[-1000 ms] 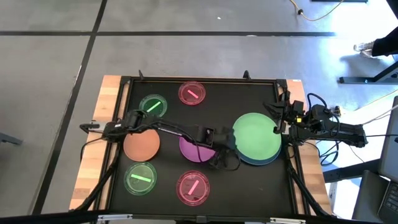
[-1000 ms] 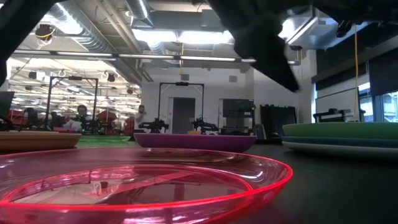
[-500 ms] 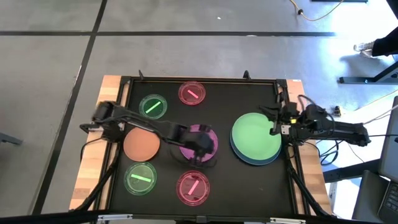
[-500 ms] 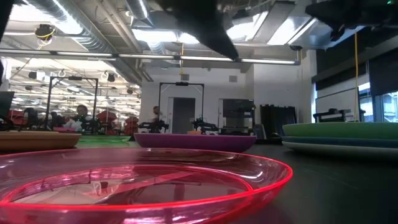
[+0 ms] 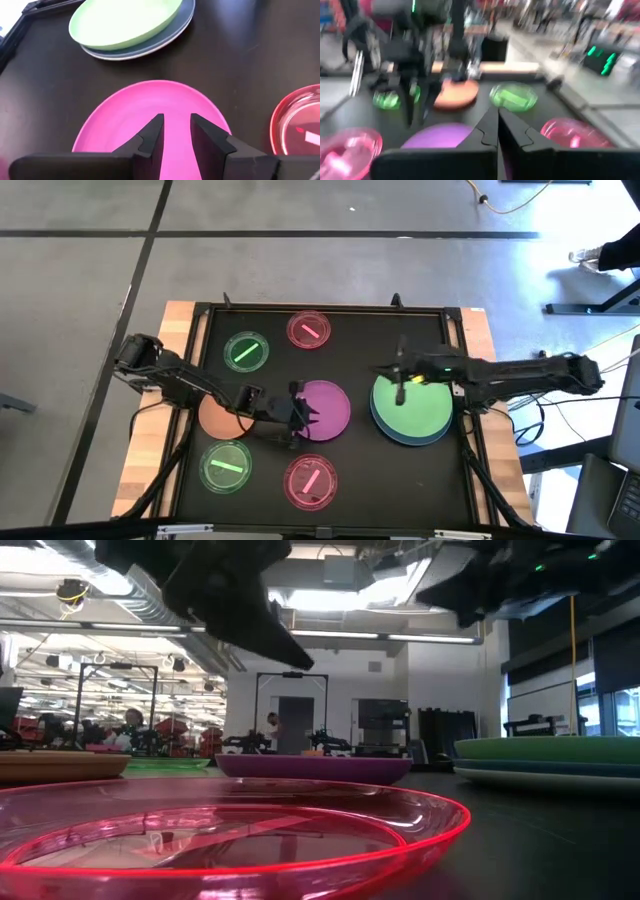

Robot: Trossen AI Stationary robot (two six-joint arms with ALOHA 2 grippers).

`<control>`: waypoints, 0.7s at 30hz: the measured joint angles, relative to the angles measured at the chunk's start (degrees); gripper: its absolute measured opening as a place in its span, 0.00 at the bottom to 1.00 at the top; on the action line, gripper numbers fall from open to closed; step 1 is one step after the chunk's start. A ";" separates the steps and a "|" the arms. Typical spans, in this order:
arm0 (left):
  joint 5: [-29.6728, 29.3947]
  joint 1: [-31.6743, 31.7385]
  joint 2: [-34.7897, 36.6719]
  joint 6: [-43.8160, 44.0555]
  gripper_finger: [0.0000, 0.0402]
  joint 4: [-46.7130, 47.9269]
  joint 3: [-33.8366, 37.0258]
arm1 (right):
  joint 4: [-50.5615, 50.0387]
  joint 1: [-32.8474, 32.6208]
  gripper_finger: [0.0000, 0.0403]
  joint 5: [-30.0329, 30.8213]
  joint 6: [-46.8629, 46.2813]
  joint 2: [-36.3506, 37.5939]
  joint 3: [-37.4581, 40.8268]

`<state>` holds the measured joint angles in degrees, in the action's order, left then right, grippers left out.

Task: Stack plastic plates
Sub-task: Stack the purple plate on top of the green plate

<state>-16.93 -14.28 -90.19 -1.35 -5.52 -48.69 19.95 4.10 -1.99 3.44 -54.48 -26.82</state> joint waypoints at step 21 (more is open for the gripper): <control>-5.66 -3.12 18.16 1.42 0.22 0.64 8.42 | -6.98 -12.06 0.01 -9.03 6.05 -35.53 -19.61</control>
<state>-22.59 -17.40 -72.03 0.07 -4.88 -40.27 12.96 -7.97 -11.03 9.48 -90.01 -46.43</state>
